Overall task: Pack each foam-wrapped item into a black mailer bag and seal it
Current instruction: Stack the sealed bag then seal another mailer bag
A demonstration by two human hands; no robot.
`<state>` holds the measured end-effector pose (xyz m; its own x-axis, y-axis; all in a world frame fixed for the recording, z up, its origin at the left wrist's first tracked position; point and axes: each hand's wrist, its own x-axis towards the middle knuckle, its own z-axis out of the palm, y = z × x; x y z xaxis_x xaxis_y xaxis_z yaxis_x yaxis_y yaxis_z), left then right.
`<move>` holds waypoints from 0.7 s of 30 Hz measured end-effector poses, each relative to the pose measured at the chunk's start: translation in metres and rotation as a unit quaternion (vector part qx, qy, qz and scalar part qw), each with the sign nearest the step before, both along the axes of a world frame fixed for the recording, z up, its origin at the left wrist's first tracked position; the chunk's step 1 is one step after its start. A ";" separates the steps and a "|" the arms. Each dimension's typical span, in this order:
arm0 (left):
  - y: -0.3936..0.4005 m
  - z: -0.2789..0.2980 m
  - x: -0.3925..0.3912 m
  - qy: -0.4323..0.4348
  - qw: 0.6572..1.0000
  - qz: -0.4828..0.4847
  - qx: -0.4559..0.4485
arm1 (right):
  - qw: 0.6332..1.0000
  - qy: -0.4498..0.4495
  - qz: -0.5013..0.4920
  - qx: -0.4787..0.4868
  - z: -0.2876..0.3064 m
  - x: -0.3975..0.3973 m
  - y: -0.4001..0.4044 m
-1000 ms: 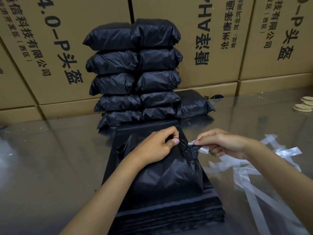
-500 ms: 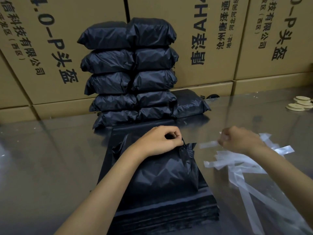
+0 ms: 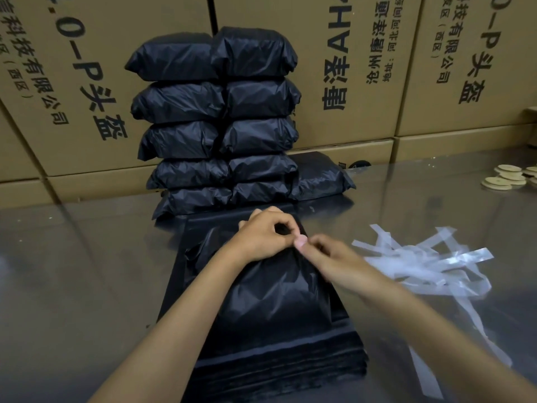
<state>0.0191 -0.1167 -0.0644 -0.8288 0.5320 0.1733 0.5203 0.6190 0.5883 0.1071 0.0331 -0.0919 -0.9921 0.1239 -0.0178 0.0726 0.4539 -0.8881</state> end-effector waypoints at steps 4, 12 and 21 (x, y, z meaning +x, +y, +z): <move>0.008 -0.007 -0.001 0.007 0.999 0.039 -0.009 | 0.994 0.001 -0.057 -0.093 -0.035 0.006 -0.013; -0.003 -0.003 -0.001 -0.026 0.999 0.011 -0.031 | 0.999 -0.002 -0.038 -0.029 -0.036 0.002 -0.012; -0.062 0.000 0.008 -0.047 0.979 0.081 0.181 | 0.991 0.054 -0.112 0.042 -0.027 0.004 0.005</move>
<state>0.0274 -0.1785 -0.0641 -0.9187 0.3097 0.2451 0.3655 0.4315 0.8248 0.1111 0.0379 -0.1193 -0.9350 0.3383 0.1068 0.0869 0.5105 -0.8555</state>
